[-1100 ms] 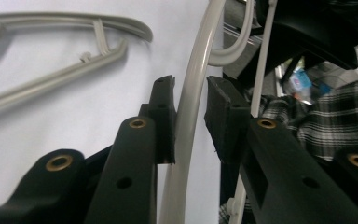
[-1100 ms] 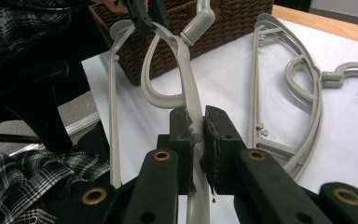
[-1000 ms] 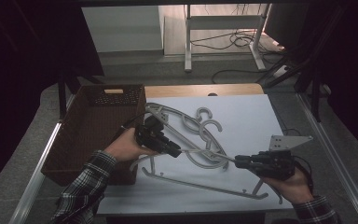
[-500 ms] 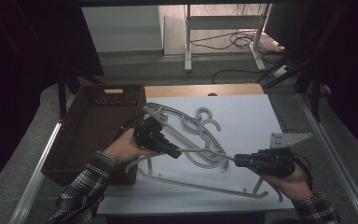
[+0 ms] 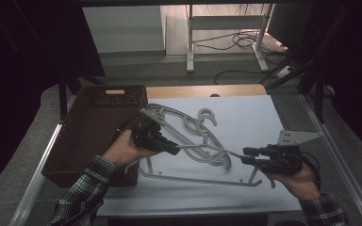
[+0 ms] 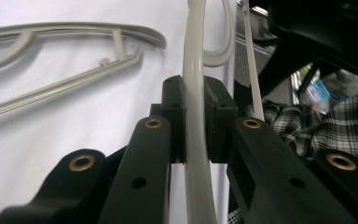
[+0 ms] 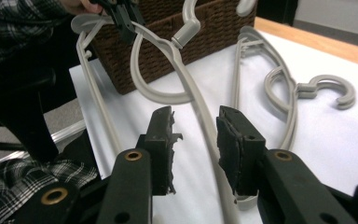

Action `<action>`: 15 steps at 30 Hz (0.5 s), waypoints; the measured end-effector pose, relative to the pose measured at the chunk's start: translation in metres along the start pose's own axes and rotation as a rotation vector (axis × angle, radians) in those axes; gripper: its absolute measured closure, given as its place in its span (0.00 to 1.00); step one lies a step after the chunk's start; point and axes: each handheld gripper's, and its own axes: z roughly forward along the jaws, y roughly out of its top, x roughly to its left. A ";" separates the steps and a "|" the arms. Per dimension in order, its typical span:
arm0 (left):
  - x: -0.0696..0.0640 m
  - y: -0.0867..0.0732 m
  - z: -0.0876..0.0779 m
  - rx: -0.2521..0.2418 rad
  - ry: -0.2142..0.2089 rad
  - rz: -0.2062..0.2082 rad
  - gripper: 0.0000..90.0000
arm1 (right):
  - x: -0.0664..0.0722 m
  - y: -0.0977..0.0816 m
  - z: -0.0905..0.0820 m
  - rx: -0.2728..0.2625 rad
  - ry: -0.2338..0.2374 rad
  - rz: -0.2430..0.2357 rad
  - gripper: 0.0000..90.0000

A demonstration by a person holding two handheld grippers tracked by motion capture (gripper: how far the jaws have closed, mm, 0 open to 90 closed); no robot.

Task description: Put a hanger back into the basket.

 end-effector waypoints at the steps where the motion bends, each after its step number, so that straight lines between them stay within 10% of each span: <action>1: 0.000 -0.002 -0.003 -0.011 0.007 -0.004 0.91 | -0.001 0.000 -0.001 0.000 -0.009 -0.003 0.71; 15: -0.007 -0.022 -0.042 -0.148 0.234 -0.050 0.91 | -0.001 0.000 -0.002 -0.031 -0.044 0.023 0.67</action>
